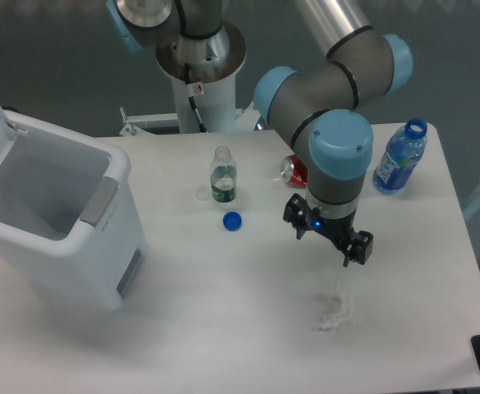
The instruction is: Close the trash can
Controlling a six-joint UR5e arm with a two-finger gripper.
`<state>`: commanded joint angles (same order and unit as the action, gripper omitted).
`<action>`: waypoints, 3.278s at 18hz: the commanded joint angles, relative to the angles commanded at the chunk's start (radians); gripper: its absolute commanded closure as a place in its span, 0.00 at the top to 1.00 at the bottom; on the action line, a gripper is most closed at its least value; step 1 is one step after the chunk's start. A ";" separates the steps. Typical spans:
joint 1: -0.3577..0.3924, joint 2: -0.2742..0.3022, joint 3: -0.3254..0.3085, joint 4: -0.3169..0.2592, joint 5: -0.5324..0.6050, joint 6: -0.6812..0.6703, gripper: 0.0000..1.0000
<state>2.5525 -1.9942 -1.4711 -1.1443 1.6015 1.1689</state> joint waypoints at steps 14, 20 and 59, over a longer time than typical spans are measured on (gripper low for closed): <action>-0.023 0.118 -0.092 0.020 -0.020 -0.028 1.00; -0.086 0.212 -0.146 0.017 -0.037 -0.179 1.00; -0.558 0.629 -0.085 0.051 -0.574 -0.425 0.00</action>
<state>1.9944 -1.3650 -1.5557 -1.0937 1.0277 0.7440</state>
